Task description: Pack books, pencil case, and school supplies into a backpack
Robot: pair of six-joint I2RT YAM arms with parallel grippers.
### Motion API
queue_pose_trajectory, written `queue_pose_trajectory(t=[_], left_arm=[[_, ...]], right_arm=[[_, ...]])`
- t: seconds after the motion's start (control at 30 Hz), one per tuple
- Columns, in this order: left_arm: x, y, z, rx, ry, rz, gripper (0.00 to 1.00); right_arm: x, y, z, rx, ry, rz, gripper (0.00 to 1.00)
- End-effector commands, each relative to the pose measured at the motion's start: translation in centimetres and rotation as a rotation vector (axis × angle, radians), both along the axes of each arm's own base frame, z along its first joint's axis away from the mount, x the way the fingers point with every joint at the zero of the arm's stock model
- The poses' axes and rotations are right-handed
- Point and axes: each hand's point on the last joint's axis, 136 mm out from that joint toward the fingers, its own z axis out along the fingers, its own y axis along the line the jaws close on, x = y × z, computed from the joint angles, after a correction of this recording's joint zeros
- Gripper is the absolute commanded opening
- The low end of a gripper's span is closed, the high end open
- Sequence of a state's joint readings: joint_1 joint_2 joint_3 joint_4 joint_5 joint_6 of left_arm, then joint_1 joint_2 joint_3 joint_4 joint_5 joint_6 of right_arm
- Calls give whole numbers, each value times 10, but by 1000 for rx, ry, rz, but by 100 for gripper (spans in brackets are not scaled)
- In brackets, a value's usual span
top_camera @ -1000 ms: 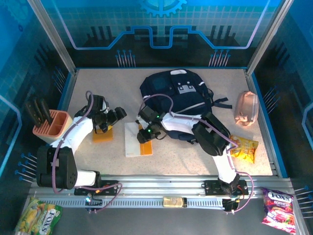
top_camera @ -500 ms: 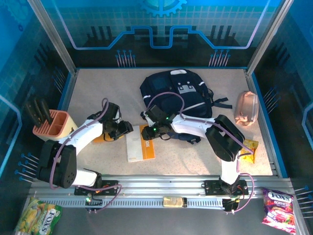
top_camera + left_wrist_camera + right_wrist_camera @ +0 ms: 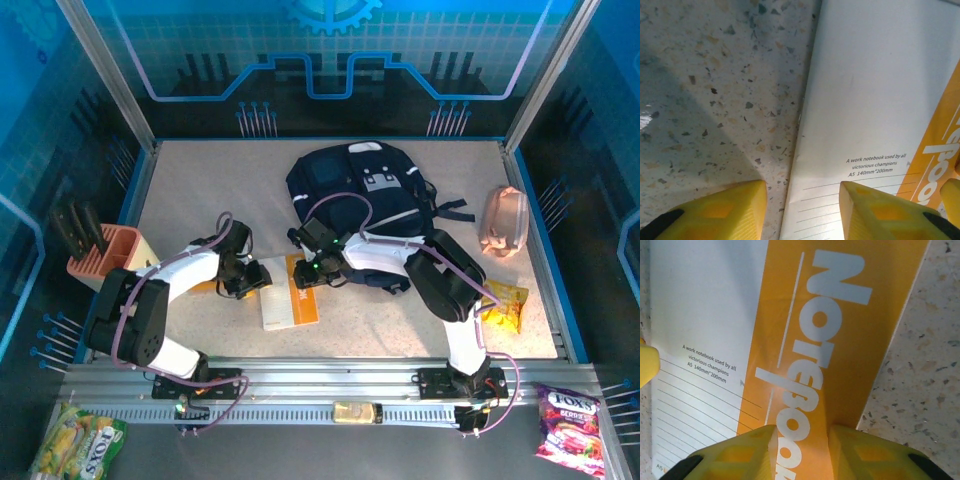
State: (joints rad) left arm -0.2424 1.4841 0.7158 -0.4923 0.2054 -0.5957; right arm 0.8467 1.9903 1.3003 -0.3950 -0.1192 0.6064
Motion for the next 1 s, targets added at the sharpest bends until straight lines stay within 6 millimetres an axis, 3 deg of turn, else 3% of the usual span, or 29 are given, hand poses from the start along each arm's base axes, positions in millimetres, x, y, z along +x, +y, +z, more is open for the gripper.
queue_pose_trajectory(t=[0.0,0.37,0.6,0.77,0.97], left_arm=[[-4,-8,-8,-32,25,-22,41],[-4,-16,-4,-79,23,-34,26],[1,-27,4,-148,10,-32,32],[6,-41,26,-231,-39,-66,32],[-2,-52,59,-319,-116,-109,31]], right_arm=[[1,-9,-13,-41,45,-29,33],[-1,-11,-22,-46,79,-37,33],[-2,-11,-24,-46,88,-38,33],[-3,-14,-29,-59,103,-49,34],[-2,-21,-32,-66,113,-78,34]])
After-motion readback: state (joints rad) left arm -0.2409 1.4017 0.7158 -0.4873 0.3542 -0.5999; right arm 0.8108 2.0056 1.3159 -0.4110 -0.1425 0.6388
